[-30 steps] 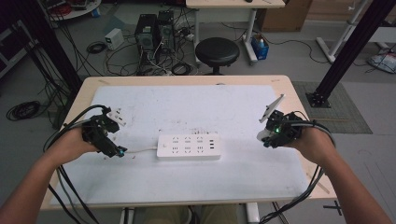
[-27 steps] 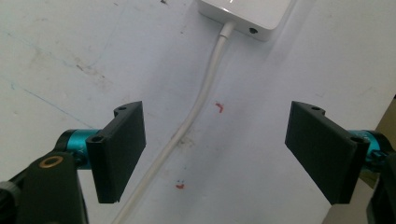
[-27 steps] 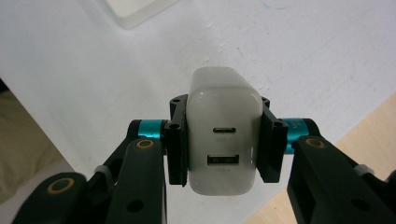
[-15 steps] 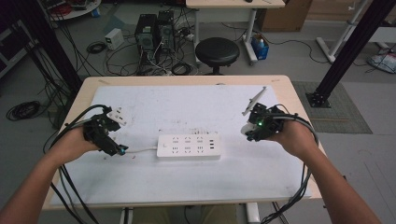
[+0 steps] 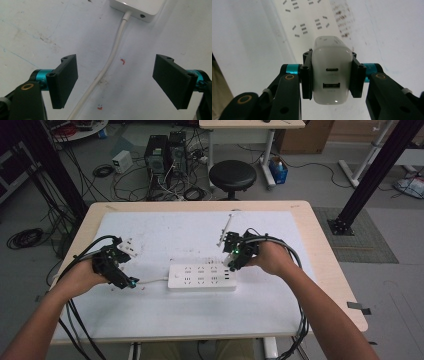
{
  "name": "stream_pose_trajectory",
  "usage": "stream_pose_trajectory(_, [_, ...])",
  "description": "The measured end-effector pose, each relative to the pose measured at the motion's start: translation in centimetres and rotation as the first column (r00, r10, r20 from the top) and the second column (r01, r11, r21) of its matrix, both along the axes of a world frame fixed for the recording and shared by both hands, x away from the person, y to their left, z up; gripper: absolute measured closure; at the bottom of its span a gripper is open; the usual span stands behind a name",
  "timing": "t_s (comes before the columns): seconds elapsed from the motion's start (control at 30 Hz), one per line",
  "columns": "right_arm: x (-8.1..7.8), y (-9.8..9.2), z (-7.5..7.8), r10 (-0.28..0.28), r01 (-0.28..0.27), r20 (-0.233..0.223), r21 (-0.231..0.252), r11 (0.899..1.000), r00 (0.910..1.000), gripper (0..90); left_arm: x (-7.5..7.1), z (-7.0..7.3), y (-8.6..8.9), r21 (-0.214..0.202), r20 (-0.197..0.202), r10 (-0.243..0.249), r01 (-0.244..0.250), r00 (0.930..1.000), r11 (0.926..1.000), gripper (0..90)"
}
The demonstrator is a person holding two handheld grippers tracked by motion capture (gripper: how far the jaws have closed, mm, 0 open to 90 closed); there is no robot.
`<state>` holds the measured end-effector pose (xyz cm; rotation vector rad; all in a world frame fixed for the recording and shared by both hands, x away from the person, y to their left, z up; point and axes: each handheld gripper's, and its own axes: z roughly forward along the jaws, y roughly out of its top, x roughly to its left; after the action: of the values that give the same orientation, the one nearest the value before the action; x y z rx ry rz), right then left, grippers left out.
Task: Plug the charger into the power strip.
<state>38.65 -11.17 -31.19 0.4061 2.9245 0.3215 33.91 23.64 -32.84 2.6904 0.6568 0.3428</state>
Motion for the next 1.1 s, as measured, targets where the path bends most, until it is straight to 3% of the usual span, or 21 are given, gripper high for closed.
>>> stream_pose_trajectory(0.07, [0.6, 1.1, -0.7, 0.042, -0.042, -0.008, -0.004, 0.999, 0.9991, 61.9, -0.3, -0.2, 0.1, -0.002, 0.0, 0.0, 0.0, 1.0, 1.0, 20.3])
stream_pose_trajectory(0.13, [0.7, 1.7, -0.9, 0.039, -0.039, -0.022, -0.018, 0.999, 0.999, 61.9, -0.5, -0.4, 0.1, -0.014, -0.001, 0.009, -0.009, 1.0, 0.9999, 20.3])
stream_pose_trajectory(0.2, [1.4, 3.0, -1.8, 0.073, -0.074, -0.037, -0.032, 0.997, 0.9966, 61.9, -0.7, -0.5, 0.2, -0.001, 0.0, -0.006, 0.006, 1.0, 1.0, 20.3])
stream_pose_trajectory(0.27, [1.6, 3.6, -2.2, 0.086, -0.089, -0.053, -0.041, 0.995, 0.9949, 61.9, -0.8, -0.9, 0.2, -0.016, -0.003, 0.007, -0.007, 1.0, 0.9998, 20.3])
stream_pose_trajectory(0.3, [1.8, 4.0, -2.5, 0.1, -0.103, -0.055, -0.052, 0.993, 0.9935, 61.9, -0.6, -0.8, 0.3, 0.004, -0.004, -0.004, 0.004, 1.0, 1.0, 20.3])
stream_pose_trajectory(0.57, [2.3, 4.7, -3.5, 0.145, -0.149, -0.052, -0.106, 0.983, 0.9881, 61.9, -0.4, -1.1, 0.1, -0.028, -0.002, 0.013, -0.013, 0.9999, 0.9995, 20.3])
stream_pose_trajectory(0.73, [2.5, 5.1, -3.7, 0.158, -0.162, -0.054, -0.102, 0.981, 0.986, 61.9, -0.3, -1.0, 0.4, -0.013, -0.003, 0.002, -0.002, 1.0, 0.9999, 20.3])
stream_pose_trajectory(0.9, [2.3, 5.6, -4.0, 0.23, -0.237, -0.061, -0.141, 0.961, 0.9712, 61.9, -0.4, -1.1, 0.6, -0.02, -0.002, 0.011, -0.011, 0.9999, 0.9997, 20.3])
stream_pose_trajectory(0.97, [2.3, 5.7, -4.1, 0.285, -0.29, -0.05, -0.15, 0.945, 0.9571, 61.9, -0.4, -1.1, 0.6, -0.029, 0.0, 0.011, -0.011, 0.9999, 0.9995, 20.3])
stream_pose_trajectory(1.0, [2.1, 5.8, -4.1, 0.325, -0.328, -0.042, -0.156, 0.932, 0.9447, 61.9, -0.4, -1.1, 0.6, -0.035, 0.001, 0.01, -0.01, 0.9999, 0.9993, 20.3])
stream_pose_trajectory(1.03, [2.2, 5.8, -4.1, 0.335, -0.337, -0.043, -0.157, 0.928, 0.9414, 61.9, -0.4, -1.2, 0.6, -0.033, -0.001, 0.008, -0.008, 1.0, 0.9994, 20.3])
stream_pose_trajectory(1.1, [2.7, 6.0, -4.1, 0.255, -0.265, -0.082, -0.148, 0.953, 0.9635, 61.9, -0.5, -1.3, 0.5, -0.03, -0.004, 0.007, -0.007, 1.0, 0.9995, 20.3])
